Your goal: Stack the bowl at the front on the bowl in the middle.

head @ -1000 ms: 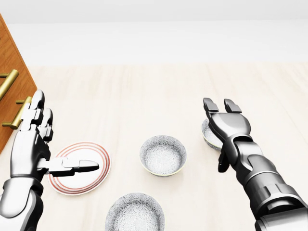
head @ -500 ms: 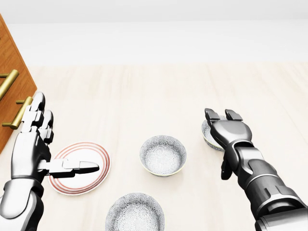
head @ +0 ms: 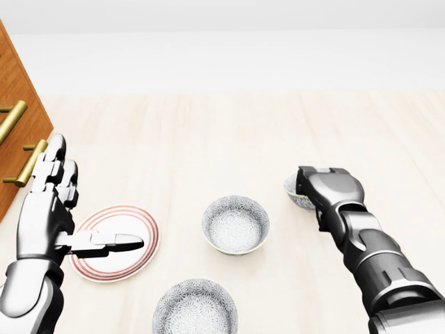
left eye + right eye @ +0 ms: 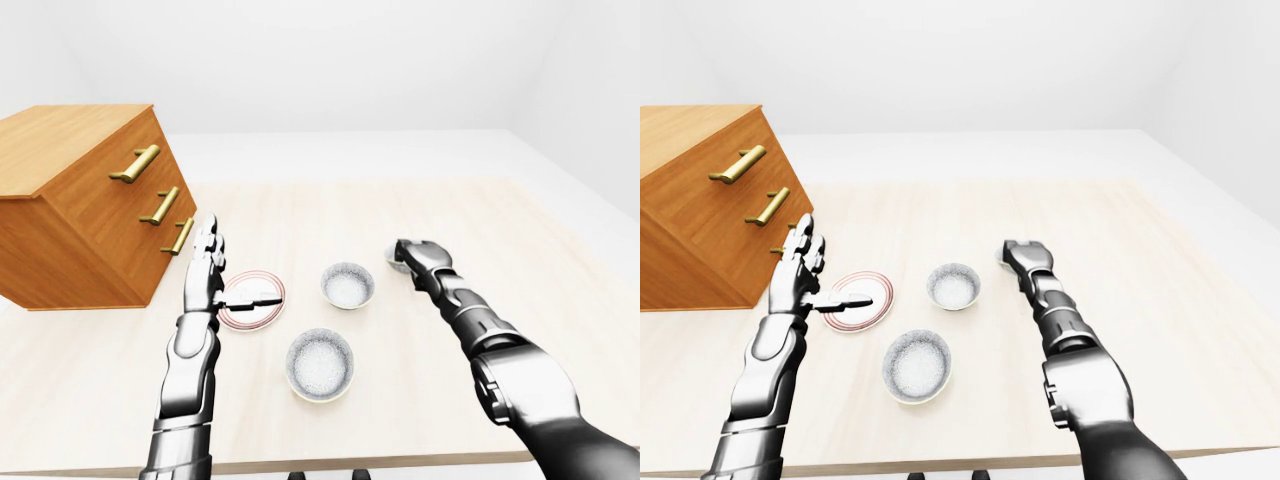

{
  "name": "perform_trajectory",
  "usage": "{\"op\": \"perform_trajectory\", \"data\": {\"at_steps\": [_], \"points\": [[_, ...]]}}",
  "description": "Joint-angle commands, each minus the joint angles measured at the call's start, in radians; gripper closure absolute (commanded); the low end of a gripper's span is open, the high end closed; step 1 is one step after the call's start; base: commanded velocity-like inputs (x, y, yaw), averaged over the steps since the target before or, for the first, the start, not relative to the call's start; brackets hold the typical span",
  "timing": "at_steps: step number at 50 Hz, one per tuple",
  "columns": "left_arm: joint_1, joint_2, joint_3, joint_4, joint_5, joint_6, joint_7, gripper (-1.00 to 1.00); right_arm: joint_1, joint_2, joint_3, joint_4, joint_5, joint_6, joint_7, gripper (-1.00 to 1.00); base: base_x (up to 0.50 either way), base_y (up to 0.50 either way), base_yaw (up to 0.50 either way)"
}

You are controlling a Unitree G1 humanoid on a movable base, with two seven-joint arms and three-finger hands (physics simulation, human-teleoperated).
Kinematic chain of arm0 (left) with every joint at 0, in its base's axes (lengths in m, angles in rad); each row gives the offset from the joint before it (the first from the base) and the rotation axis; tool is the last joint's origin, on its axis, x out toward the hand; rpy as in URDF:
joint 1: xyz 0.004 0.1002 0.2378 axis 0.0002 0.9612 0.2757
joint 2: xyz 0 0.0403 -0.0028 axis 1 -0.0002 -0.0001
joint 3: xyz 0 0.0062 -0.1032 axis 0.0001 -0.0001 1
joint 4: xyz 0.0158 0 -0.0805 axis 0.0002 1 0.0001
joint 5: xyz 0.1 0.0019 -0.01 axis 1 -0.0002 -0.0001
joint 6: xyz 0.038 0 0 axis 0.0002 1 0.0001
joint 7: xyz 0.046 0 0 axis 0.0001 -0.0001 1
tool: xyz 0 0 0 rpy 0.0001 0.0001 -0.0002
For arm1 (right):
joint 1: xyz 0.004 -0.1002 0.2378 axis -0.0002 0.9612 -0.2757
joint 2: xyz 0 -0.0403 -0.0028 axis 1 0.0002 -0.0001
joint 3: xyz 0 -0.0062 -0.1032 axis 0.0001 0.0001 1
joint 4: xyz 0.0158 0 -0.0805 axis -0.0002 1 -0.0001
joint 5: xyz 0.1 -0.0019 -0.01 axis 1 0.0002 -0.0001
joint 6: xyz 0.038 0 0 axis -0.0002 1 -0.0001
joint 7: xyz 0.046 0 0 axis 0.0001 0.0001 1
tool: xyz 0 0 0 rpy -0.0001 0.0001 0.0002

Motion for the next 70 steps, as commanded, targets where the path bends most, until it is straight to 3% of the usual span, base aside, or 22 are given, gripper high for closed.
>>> {"op": "perform_trajectory", "data": {"at_steps": [1,16,29,42,50,70], "points": [[-0.001,-0.001,0.000,0.003,-0.003,0.000,0.000,-1.00,0.001,-0.004,0.006,0.005,-0.017,0.000,-0.018,1.00,0.00,0.00,0.00],[0.001,-0.002,-0.004,0.003,0.000,0.000,0.003,-1.00,-0.035,-0.031,-0.011,-0.074,0.049,0.000,-0.041,1.00,0.00,0.00,0.00],[0.010,-0.005,-0.004,-0.016,0.003,0.000,0.003,-1.00,0.067,-0.022,-0.018,-0.303,0.075,0.000,-0.008,1.00,0.00,0.00,0.00],[0.008,-0.006,-0.004,-0.022,0.003,0.000,0.005,-1.00,0.365,0.070,-0.059,-0.915,0.177,0.000,0.315,1.00,0.00,0.00,0.00],[0.007,-0.005,-0.004,-0.024,0.002,0.000,0.006,-1.00,0.468,0.100,-0.066,-1.151,0.220,0.000,0.442,1.00,0.00,0.00,0.00],[0.010,-0.007,-0.005,-0.024,0.000,0.000,0.006,-1.00,0.578,0.135,-0.065,-1.477,0.275,0.000,0.635,1.00,0.00,0.00,0.00]]}}
